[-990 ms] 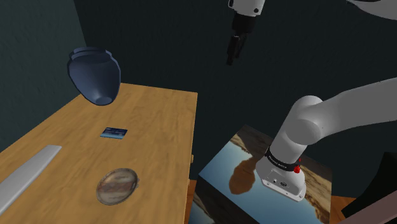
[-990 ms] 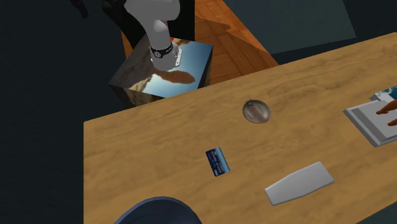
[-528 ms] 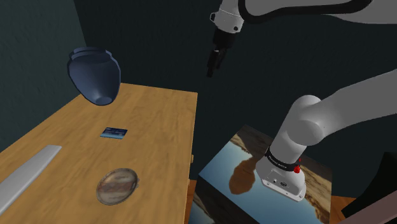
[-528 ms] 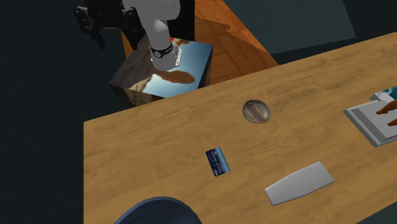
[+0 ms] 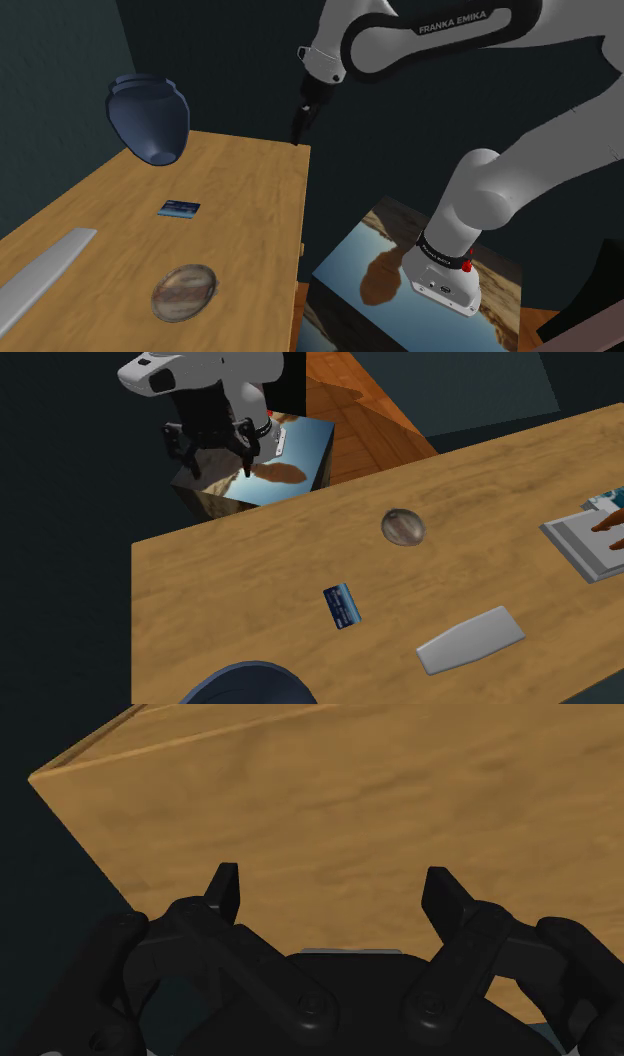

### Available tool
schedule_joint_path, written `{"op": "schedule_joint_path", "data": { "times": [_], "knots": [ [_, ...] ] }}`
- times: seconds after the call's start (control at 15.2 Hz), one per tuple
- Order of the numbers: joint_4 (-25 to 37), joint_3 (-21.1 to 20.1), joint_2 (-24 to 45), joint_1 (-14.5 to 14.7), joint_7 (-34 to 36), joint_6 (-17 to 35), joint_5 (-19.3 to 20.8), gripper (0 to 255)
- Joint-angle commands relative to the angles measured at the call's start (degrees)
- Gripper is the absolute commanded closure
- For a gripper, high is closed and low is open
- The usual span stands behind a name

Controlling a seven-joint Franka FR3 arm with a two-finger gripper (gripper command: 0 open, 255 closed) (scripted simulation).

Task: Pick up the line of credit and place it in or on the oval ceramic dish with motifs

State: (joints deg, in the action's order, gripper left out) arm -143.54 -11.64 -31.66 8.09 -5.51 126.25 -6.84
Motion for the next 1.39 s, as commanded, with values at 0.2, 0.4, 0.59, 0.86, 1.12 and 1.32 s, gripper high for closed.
{"op": "schedule_joint_path", "data": {
  "times": [0.2, 0.4, 0.59, 0.86, 1.12, 1.32],
  "knots": [
    [0.27, -3.20, 7.88, 1.69, 0.86, 11.67, -1.10, 0],
    [1.58, -5.23, 13.31, 2.29, 1.71, 18.09, -0.81, 0],
    [3.57, -7.38, 19.04, 2.53, 3.11, 24.07, 0.56, 0],
    [7.26, -10.25, 27.02, 2.34, 6.61, 31.16, 5.04, 0],
    [12.18, -11.83, 35.29, 2.79, 13.12, 36.82, 13.87, 0],
    [16.82, -10.51, 41.44, 5.34, 19.21, 39.90, 22.11, 0]
  ]
}}
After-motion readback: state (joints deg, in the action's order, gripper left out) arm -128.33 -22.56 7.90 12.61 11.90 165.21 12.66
